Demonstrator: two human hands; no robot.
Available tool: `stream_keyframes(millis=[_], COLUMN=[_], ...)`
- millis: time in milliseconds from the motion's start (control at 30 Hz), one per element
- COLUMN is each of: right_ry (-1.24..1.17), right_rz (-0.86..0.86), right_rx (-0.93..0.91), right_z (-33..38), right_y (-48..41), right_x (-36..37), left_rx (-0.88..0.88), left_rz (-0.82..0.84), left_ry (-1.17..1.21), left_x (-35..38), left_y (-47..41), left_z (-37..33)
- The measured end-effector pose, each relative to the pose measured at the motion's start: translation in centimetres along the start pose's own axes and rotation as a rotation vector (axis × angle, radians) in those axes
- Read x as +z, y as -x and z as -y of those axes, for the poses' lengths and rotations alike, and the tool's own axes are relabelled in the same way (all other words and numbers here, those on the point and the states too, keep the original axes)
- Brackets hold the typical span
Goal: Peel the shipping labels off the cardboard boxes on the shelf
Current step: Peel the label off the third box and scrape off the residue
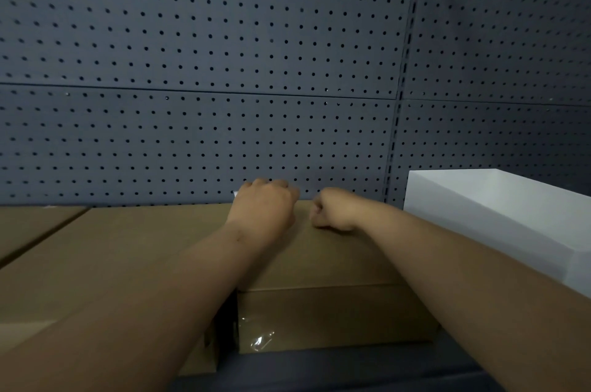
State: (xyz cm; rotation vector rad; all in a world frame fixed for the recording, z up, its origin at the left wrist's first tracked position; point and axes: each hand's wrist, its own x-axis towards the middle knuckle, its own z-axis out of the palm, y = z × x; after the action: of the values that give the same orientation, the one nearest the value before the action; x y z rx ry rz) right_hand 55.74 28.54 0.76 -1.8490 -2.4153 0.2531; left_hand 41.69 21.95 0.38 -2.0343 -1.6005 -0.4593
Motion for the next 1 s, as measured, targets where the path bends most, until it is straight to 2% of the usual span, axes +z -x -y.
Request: stream_keyframes(millis=[67, 167, 200, 267, 333, 400, 433, 567, 633, 700, 767, 800, 900, 1000], right_ry=[-0.009, 0.103, 0.111, 0.041, -0.080, -0.066, -0.014, 0.209, 0.127, -0.028, -0.083, -0.036, 0.218, 0.171], right_rz=[-0.009, -0.071, -0.065, 0.002, 0.120, 0.220, 0.211, -0.005, 0.017, 0.088, 0.108, 0.084, -0.005, -0.095], right_rx=[-0.011, 0.192, 0.206, 0.096, -0.095, -0.197, -0.195, 0.104, 0.069, -0.059, -0.111, -0.077, 0.181, 0.201], right_z=[-0.1, -2.3, -2.5, -1.3, 0.5, 1.1, 0.5, -3.7, -3.2, -1.5, -0.8, -1.3, -4.3, -6.5], right_y=[0.2, 0.5, 1.1, 3.2, 6.0, 8.0, 8.2, 7.6, 8.7, 10.2, 10.9, 10.5, 9.9, 10.3], right_x=[-0.1, -1.0, -1.2, -1.1, -0.7, -0.8, -1.0, -1.9, -1.3, -0.6, -0.1, -0.3, -1.9, -4.5], left_rx=[-0.001, 0.004, 0.005, 0.005, 0.008, 0.013, 0.018, 0.046, 0.057, 0.062, 0.062, 0.063, 0.081, 0.099], left_rz=[0.005, -0.005, -0.005, -0.006, -0.012, -0.017, -0.018, -0.048, -0.048, -0.044, -0.040, -0.031, -0.018, -0.043], left_ry=[-0.009, -0.018, -0.019, -0.012, -0.014, -0.026, -0.029, -0.025, -0.018, -0.007, -0.005, -0.007, 0.003, 0.022], left_x=[0.0, -0.2, -0.2, -0.3, -0.4, -0.5, -0.6, -1.1, -1.2, -1.2, -1.3, -1.4, -1.8, -2.3], left_y=[0.2, 0.3, 0.3, 0.3, 0.3, 0.4, 0.4, 0.2, 0.0, -0.1, -0.3, -0.3, -0.6, -1.7], left_z=[0.1, 0.2, 0.1, 0.2, 0.2, 0.1, 0.0, -0.8, -1.4, -1.9, -2.6, -2.9, -4.4, -6.0])
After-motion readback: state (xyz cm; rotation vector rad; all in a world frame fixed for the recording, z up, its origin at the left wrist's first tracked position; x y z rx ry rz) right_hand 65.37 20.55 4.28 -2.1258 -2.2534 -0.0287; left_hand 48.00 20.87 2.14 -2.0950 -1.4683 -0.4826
